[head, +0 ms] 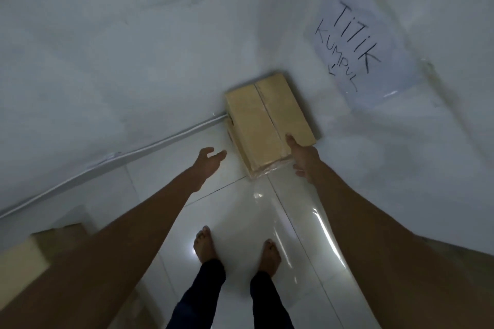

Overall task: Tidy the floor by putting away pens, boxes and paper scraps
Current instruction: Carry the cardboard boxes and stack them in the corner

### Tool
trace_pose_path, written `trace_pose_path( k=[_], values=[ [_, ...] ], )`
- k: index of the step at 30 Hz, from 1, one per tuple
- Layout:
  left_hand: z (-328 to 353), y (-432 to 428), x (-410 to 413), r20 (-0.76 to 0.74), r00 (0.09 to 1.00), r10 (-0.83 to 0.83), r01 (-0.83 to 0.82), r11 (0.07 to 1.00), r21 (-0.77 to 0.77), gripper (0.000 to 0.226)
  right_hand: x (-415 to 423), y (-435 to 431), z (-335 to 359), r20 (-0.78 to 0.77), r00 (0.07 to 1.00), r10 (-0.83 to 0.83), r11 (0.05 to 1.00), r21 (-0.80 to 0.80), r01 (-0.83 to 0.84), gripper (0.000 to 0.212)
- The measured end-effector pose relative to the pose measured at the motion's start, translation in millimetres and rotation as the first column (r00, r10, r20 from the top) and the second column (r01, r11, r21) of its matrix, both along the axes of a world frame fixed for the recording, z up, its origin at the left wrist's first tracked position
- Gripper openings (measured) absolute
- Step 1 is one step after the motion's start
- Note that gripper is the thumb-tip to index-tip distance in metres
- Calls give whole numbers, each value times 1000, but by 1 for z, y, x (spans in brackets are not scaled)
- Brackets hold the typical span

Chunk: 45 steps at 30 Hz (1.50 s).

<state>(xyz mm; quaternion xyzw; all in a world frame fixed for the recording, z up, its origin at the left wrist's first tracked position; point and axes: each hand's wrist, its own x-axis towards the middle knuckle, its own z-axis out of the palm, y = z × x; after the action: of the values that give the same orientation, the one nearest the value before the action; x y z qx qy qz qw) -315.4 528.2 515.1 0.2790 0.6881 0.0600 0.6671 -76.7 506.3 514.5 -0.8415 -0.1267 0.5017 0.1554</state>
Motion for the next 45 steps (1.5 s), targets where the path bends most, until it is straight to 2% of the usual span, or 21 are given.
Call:
trace_pose_path(
  k=[6, 9, 13, 21, 28, 34, 39, 42, 45],
  values=[
    [92, -25, -34, -18, 1000, -22, 22, 998, 51, 59, -41, -20, 79, -26, 998, 60, 994, 91, -58, 87],
    [128, -35, -46, -30, 999, -21, 25, 992, 120, 57, -58, -28, 112, 21, 982, 189, 976, 111, -190, 82],
    [169, -52, -52, -32, 999, 0, 7, 979, 204, 52, -73, -36, 150, 95, 947, 308, 936, 151, -319, 64],
    [224, -107, -71, -65, 995, 75, -47, 933, 358, 57, -98, -58, 204, 77, 889, 452, 846, 278, -455, 79],
    [235, -181, -90, -78, 982, 173, -130, 914, 384, 54, -124, -107, 225, 132, 805, 579, 746, 313, -588, 83],
    [217, -234, -120, -104, 972, 209, -164, 928, 334, 58, -163, -144, 214, 154, 736, 659, 683, 285, -672, 93],
    [203, -277, -159, -116, 963, 244, -197, 929, 313, 63, -199, -182, 196, 88, 673, 735, 637, 253, -728, 70],
    [196, -301, -184, -124, 959, 253, -203, 926, 317, 60, -223, -205, 191, 101, 653, 750, 619, 242, -748, 59],
    [187, -331, -214, -146, 952, 268, -212, 926, 311, 53, -251, -233, 180, 97, 628, 772, 596, 236, -768, 66]
  ],
)
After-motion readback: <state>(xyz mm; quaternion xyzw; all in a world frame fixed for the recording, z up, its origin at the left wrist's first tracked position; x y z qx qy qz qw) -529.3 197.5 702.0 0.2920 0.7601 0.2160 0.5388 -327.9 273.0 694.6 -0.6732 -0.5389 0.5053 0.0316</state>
